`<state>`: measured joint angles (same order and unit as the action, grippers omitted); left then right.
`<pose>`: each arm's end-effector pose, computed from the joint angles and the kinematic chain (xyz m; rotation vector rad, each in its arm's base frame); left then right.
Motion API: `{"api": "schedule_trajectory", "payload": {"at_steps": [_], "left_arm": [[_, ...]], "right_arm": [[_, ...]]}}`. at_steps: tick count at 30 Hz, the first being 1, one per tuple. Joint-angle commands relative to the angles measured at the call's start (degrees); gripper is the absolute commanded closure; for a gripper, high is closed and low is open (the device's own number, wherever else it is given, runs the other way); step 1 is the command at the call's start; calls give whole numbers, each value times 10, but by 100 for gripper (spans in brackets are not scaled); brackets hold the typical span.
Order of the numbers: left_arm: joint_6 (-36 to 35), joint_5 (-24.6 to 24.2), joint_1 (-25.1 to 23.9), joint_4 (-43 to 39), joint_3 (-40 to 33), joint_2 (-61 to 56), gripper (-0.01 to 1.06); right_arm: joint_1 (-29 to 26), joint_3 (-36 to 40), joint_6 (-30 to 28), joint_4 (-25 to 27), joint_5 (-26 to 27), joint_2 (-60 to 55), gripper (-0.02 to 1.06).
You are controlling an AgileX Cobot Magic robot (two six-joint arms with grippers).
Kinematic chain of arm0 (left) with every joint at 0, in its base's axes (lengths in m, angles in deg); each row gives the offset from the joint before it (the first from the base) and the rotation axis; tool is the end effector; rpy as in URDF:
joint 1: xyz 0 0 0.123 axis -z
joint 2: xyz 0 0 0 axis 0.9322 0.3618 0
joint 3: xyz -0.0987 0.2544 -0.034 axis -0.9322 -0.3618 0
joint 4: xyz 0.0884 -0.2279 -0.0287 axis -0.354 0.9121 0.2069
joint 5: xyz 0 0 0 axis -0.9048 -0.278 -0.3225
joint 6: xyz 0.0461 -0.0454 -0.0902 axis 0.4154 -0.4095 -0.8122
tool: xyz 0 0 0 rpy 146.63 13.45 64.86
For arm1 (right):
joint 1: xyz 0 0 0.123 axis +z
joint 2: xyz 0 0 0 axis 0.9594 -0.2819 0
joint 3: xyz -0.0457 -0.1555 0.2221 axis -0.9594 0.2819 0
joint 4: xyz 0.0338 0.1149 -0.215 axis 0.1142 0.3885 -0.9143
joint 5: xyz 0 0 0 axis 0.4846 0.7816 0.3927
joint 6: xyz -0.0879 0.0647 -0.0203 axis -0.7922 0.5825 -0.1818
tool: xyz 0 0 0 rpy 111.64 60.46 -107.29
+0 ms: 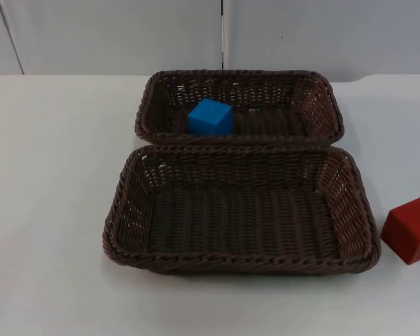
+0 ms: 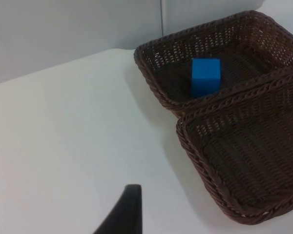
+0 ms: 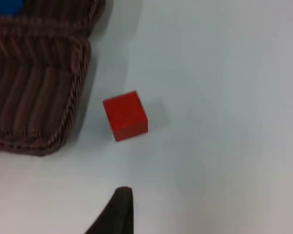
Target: Pick up one cube with the left hand and place it into the upper basket. Pick up one cube with the right hand and place it into the lower basket.
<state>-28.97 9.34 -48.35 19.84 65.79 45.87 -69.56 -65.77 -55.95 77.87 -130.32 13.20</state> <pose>0.1142 -0.0433 0.2973 0.4359 2.0390 -0.1868 0.1033 0.0106 0.3000 -0.1710 2.3503 0.0396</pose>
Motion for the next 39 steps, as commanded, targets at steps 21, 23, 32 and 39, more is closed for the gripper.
{"api": "schedule_trajectory", "payload": {"at_steps": [21,23,32,39], "left_arm": [[-4,2,1,2,-1,-3,7],[-4,2,1,2,-1,-3,7],[-4,2,1,1,-1,-3,7],[-4,4,1,2,-1,-3,7]], "right_arm": [[35,-140,-129,94,39,-495,0],[60,-140,-129,65,69,-534,0],[93,-140,-130,40,158,-610,0],[93,-140,-130,28,217,-651,0]]}}
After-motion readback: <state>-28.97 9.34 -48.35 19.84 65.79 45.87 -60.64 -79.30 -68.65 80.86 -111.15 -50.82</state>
